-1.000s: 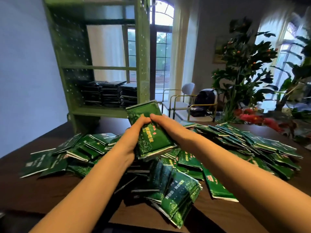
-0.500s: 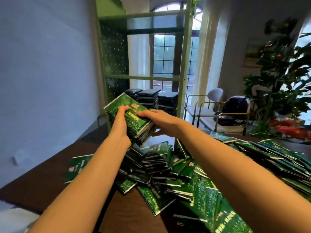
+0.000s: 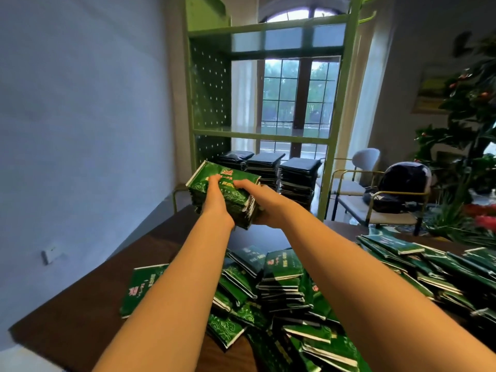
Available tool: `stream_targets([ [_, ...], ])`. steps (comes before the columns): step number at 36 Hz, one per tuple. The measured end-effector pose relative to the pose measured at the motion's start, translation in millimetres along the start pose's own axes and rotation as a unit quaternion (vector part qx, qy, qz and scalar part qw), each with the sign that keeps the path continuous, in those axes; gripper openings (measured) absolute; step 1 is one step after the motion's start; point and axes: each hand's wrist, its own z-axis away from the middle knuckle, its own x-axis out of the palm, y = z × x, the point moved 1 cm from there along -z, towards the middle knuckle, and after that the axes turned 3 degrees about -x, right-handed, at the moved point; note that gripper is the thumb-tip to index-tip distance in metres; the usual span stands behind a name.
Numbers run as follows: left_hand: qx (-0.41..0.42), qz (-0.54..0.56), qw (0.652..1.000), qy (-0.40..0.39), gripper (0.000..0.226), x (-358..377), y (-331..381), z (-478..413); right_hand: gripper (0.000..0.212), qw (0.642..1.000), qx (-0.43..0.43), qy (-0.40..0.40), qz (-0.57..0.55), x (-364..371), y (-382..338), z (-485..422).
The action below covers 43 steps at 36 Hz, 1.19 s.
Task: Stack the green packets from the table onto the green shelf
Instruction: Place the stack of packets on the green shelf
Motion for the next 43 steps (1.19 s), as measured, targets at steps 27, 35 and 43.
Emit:
stream_targets([
  [27,-0.064,-0.043,0.995,-0.065,0.066,-9.0,39.6,-58.7,0.059,0.997,0.036,0.069,0.002,0.8,-15.7,-31.5],
  [35,-0.067,-0.018,0.995,-0.073,0.063,-0.1,42.0,-59.1,0.031,0.993,0.038,0.095,-0.062,-1.4,-14.7,-39.1],
  [43,-0.082,-0.016,0.995,-0.046,0.062,4.2,46.0,-62.6,0.039,0.991,0.042,0.101,-0.081,1.4,-18.8,-44.1],
])
